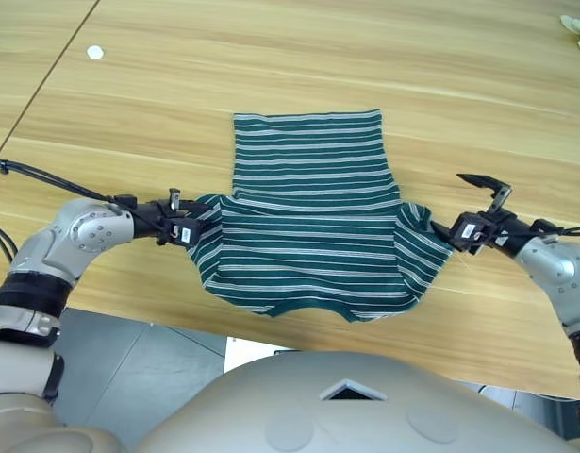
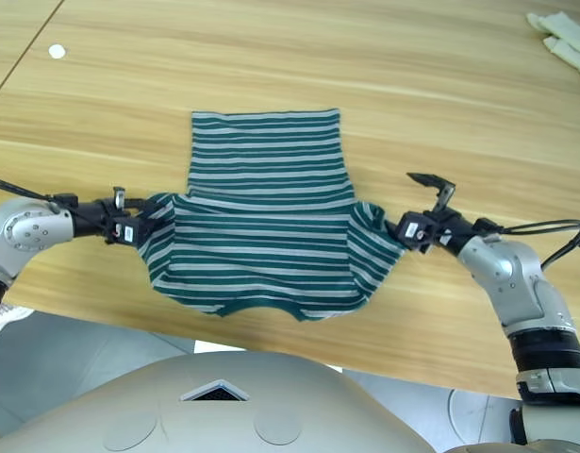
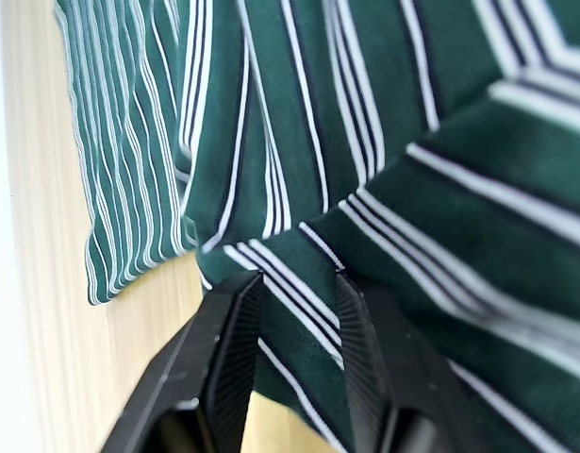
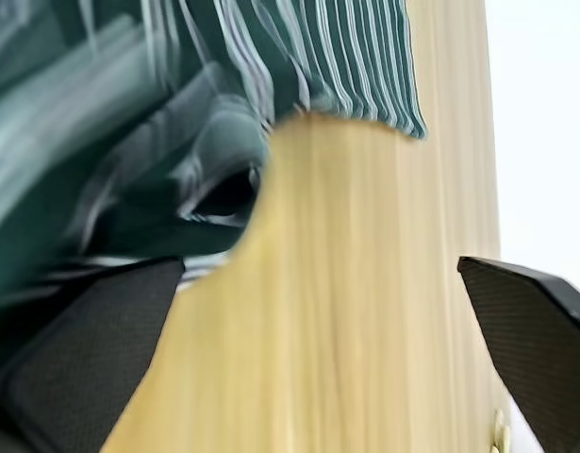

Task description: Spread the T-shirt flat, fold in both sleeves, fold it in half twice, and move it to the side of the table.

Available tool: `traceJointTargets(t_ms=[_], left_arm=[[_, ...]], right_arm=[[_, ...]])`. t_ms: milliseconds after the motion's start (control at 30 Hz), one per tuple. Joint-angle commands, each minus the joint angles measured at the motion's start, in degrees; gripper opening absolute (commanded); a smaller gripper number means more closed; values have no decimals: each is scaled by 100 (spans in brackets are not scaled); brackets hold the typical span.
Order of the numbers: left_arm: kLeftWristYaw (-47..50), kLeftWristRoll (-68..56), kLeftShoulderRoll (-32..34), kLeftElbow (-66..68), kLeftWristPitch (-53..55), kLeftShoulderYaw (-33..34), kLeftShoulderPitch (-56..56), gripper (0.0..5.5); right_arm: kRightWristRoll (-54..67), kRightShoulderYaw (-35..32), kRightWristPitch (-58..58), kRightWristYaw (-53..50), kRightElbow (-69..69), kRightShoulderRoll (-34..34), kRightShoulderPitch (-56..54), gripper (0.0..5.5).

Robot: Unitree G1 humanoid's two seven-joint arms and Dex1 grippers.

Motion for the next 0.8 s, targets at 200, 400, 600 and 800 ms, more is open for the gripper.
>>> traceJointTargets(t_ms=[200,400,600,800], left_arm=[[19,-372,-279,-11,-286,33,-30,145],[-730,-942,359,-562,163,273,304,145],[-635,-552,776,-571,402,570,432,145],[-731,-872,1112,-742,330,878,1026,211]], right_arm=[[438,-264,-45,7,-369,50,-90,537],[465,-312,-37,38,-432,31,-36,537],[470,-298,-38,78,-495,34,7,537],[497,-324,-68,109,-543,5,104,540]])
